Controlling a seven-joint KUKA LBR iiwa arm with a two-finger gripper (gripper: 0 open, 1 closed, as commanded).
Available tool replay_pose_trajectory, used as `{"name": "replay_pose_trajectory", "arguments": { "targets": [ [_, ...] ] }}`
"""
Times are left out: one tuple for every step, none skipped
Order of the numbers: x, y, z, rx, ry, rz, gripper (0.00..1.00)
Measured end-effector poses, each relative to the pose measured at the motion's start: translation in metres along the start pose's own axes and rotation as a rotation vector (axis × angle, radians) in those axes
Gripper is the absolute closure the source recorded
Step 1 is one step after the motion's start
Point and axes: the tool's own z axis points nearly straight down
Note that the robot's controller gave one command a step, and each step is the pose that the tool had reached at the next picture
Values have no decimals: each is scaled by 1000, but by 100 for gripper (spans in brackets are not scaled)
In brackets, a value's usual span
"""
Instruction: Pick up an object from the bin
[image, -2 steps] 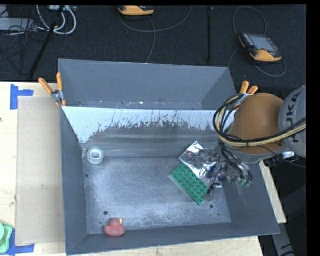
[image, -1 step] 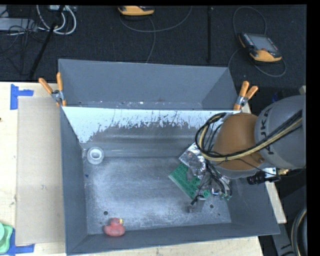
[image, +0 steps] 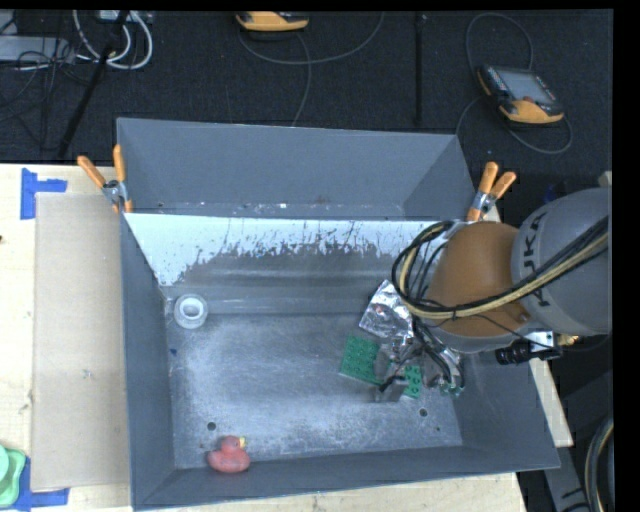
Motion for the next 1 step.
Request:
{"name": "replay_pose_trajectory", "arguments": {
  "targets": [
    [2, 0, 3, 1, 7, -1, 0]
  ]
}}
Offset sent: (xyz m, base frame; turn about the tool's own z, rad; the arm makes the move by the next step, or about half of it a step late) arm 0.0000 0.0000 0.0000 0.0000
